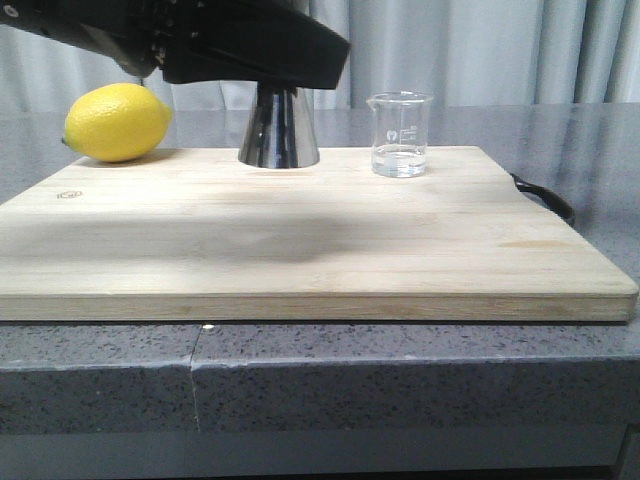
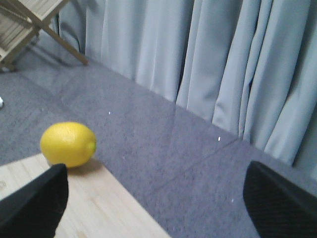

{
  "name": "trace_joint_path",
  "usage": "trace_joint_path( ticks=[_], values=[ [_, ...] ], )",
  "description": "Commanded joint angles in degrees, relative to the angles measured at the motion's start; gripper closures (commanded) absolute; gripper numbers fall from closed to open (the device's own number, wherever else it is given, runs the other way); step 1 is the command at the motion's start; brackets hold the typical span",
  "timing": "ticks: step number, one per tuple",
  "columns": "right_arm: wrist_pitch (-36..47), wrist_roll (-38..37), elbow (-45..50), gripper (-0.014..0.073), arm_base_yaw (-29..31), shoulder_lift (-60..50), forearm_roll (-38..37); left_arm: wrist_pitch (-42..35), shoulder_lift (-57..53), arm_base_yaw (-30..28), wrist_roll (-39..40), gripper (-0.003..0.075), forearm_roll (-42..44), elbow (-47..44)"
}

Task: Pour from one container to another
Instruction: 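Lower the filled jigger onto the board with the left gripper and open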

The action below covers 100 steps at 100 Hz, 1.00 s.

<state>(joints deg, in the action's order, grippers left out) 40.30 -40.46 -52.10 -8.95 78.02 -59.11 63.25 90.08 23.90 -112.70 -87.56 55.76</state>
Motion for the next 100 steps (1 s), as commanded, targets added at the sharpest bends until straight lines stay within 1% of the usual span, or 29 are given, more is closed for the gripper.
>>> trace_joint_path(
  ticks=[1,20,32,49,59,100],
  values=[
    [3.2,-0.1,-1.5,-0.0053,0.3,-5.6,1.6,2.2,-2.5,-1.5,-1.2,0.0740,-5.3,1.7],
    [3.2,-0.1,-1.5,-0.0053,0.3,-12.9,1.6,5.7,-2.5,-6.0,-4.2,0.0740,-9.9,1.7],
    [3.2,-0.1,-1.5,-0.0053,0.3,-16.6,1.6,6.6,-2.5,-9.1,-5.3,0.0740,-10.4,1.7],
    [3.2,-0.1,-1.5,-0.0053,0.3,-20.5,1.6,7.6,-1.8,-11.9,-6.4,0.0740,-10.8,1.7],
    [3.2,-0.1,-1.5,-0.0053,0.3,-22.0,1.6,10.0,0.0,-12.5,-7.9,0.0740,-11.8,1.7],
    [1.7,-0.2,-1.5,-0.0052,0.3,-23.8,1.6,10.0,6.7,-12.7,-13.0,0.0740,-14.0,1.7]
  ],
)
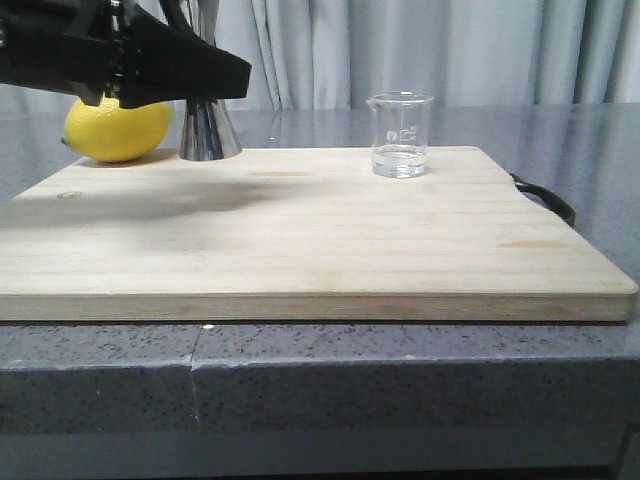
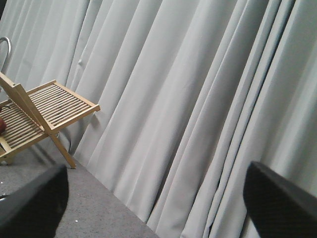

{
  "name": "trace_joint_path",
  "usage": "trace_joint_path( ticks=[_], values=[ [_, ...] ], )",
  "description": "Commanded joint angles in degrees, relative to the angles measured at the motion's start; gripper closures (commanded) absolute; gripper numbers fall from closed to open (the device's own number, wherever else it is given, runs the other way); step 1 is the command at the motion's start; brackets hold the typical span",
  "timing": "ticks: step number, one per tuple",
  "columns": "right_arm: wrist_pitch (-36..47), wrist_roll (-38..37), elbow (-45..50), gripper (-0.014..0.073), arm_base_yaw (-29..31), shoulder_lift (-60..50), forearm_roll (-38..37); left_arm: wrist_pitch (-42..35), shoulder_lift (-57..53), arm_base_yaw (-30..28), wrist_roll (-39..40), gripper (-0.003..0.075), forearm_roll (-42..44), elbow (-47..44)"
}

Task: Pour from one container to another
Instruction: 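Lower the filled jigger onto the board with the left gripper and open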

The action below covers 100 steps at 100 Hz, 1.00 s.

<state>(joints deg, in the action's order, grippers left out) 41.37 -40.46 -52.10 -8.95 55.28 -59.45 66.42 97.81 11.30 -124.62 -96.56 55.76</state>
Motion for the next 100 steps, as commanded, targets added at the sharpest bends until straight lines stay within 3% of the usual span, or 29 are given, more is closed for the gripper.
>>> trace_joint_path(
  ticks=[1,100],
  values=[
    [0.5,-0.2,-1.5,-0.0053,0.3,-1.1,2.0,6.9,-0.8,-0.1,-1.2,0.0740,-5.0,1.7],
    [-0.5,-0.2,-1.5,-0.0052,0.3,-1.1,2.0,6.9,4.9,-0.2,-4.1,0.0739,-5.7,1.7]
  ],
)
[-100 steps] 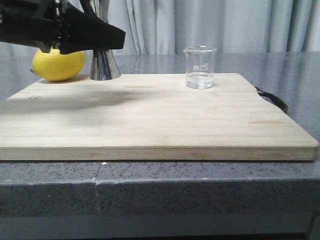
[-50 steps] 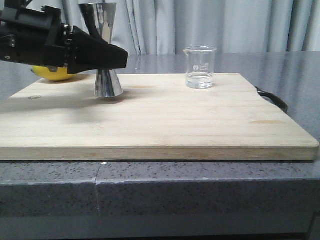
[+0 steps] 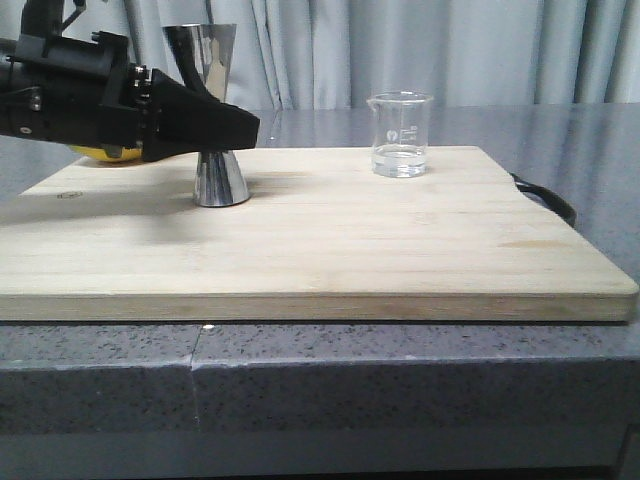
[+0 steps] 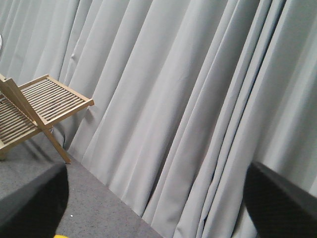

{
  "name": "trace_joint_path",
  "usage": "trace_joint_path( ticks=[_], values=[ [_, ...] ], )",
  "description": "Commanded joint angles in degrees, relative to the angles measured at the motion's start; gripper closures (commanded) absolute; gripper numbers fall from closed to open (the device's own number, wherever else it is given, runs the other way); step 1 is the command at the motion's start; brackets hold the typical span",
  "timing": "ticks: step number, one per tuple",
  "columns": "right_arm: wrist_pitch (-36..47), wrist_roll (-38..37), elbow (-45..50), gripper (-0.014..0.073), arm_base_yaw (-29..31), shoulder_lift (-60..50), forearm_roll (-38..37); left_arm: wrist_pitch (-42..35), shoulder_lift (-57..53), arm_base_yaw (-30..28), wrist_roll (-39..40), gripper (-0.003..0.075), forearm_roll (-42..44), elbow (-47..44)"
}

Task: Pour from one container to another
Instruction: 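Lower the filled jigger onto the board with the left gripper and open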

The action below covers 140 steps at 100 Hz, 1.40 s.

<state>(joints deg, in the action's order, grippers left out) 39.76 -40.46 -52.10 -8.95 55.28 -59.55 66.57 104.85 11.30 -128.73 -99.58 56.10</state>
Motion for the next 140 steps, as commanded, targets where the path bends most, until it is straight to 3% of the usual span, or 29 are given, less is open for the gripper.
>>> trace_joint_path(
  ticks=[1,22,40,49,82,105,140],
  values=[
    [1.1,-0.2,-1.5,-0.0052,0.3,-1.1,2.1,6.7,-2.1,-0.2,0.0,0.0739,-2.7,1.4],
    [1.1,-0.3,-1.5,-0.0052,0.3,-1.1,2.2,6.7,-2.1,-0.2,0.2,0.0704,-2.7,1.4],
    [1.1,-0.3,-1.5,-0.0052,0.3,-1.1,2.2,6.7,-2.1,-0.2,0.6,0.0518,-2.3,1.4],
    [1.1,-0.3,-1.5,-0.0052,0.3,-1.1,2.2,6.7,-2.1,-0.2,0.6,0.0467,-2.3,1.4],
    [1.1,-0.3,-1.5,-0.0052,0.3,-1.1,2.3,6.7,-2.1,-0.2,1.5,0.0416,-1.5,1.4],
    [1.1,-0.3,-1.5,-0.0052,0.3,-1.1,2.3,6.7,-2.1,-0.5,5.1,0.0199,-1.5,1.4],
    [1.1,-0.3,-1.5,-0.0052,0.3,-1.1,2.3,6.7,-5.3,-3.8,9.7,0.0197,2.8,1.4]
  ],
)
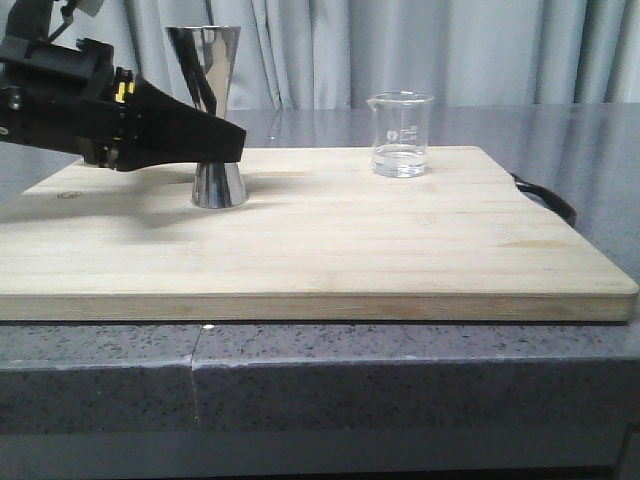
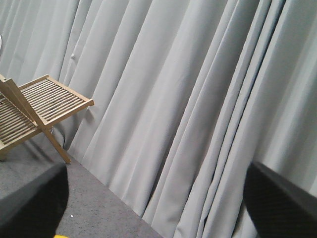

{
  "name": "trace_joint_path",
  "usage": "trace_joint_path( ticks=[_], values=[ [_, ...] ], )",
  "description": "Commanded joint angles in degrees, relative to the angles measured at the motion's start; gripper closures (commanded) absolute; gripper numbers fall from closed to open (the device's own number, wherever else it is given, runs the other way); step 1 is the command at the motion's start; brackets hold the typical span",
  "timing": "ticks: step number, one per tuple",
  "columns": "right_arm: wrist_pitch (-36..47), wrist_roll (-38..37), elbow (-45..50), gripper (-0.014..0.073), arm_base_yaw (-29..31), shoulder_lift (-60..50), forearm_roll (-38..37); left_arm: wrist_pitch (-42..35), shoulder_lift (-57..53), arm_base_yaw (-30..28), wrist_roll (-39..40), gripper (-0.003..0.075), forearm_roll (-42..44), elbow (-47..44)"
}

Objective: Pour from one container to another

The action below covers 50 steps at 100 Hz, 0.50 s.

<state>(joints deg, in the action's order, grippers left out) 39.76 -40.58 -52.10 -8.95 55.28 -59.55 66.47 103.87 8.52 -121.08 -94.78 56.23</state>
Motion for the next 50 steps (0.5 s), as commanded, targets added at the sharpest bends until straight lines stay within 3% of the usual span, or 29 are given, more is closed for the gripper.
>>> trace_joint_path(
  ticks=[1,30,50],
  values=[
    [1.1,-0.2,-1.5,-0.0052,0.3,-1.1,2.3,6.8,-4.5,-1.0,2.1,0.0197,-2.0,1.2],
    [-0.6,-0.2,-1.5,-0.0052,0.3,-1.1,2.3,6.8,-11.1,-6.9,11.4,0.0197,7.7,1.2],
    [-13.3,-0.2,-1.7,-0.0052,0.3,-1.1,2.6,6.8,-18.5,-15.1,16.6,0.0197,7.5,1.2]
  ],
)
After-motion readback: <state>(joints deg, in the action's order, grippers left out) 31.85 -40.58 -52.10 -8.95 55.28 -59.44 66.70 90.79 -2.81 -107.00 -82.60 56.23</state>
